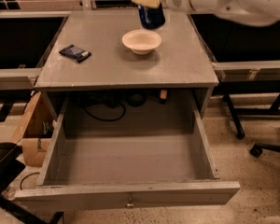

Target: Place pepsi can into top drawer

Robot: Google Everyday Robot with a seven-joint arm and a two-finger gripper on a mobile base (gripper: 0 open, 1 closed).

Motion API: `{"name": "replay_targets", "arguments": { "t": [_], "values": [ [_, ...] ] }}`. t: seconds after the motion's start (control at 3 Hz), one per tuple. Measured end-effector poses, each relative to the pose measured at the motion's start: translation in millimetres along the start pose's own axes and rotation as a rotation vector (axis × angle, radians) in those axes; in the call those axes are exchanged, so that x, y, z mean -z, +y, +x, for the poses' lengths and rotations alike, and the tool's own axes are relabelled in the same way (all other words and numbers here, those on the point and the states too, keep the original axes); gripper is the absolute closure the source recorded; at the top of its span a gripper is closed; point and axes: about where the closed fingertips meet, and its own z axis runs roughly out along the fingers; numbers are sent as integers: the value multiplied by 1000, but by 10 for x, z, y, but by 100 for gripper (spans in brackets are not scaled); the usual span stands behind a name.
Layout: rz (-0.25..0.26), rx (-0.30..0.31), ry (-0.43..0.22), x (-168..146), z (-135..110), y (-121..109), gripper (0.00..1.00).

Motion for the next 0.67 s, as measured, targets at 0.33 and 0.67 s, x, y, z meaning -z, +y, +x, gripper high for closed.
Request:
{"name": "replay_targets", "arguments": {
  "t": [0.33,0.67],
  "values": [
    [-82,-39,35,460,800,202,100],
    [-133,-64,-4,680,1275,255,100]
  ]
}}
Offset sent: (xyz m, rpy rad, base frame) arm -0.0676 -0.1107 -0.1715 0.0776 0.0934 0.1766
